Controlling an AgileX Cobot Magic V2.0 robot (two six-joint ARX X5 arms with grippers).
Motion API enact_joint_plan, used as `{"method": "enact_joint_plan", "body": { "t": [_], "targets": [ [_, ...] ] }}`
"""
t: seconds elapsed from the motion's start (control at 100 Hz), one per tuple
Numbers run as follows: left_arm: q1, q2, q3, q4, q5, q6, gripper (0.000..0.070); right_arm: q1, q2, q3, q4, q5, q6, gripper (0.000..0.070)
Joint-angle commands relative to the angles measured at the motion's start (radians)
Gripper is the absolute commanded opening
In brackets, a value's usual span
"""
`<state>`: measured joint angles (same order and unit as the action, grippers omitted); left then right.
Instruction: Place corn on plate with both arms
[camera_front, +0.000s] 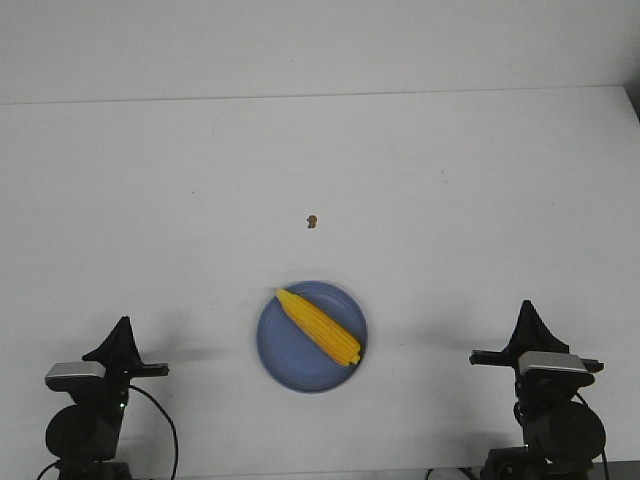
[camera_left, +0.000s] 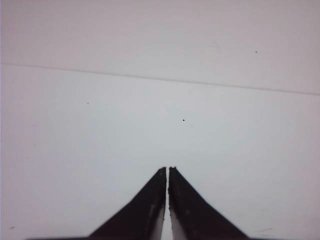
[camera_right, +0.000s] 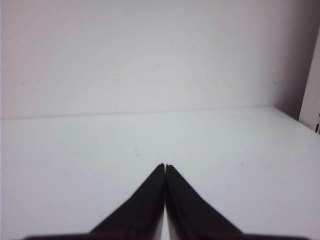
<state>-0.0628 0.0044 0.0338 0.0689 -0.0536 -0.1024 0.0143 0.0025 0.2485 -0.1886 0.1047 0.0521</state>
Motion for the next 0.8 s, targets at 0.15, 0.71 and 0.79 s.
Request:
{"method": "enact_joint_plan", "body": {
  "t": [0.15,0.71,0.79],
  "targets": [
    [0.001,-0.002,-0.02,0.011,0.001,0.008,0.0012,-0.001,-0.001,-0.088,0.134,-0.015,0.007,0.001],
    [0.001,-0.002,-0.02,0.011,0.001,0.008,0.0012,-0.003,-0.001,-0.236,0.319,-0.053,0.05,0.001],
    [0.001,-0.002,-0.02,0.011,0.001,0.008,0.0012,-0.003,-0.001,-0.236,0.321,-0.053,0.051,0.001]
  ]
}}
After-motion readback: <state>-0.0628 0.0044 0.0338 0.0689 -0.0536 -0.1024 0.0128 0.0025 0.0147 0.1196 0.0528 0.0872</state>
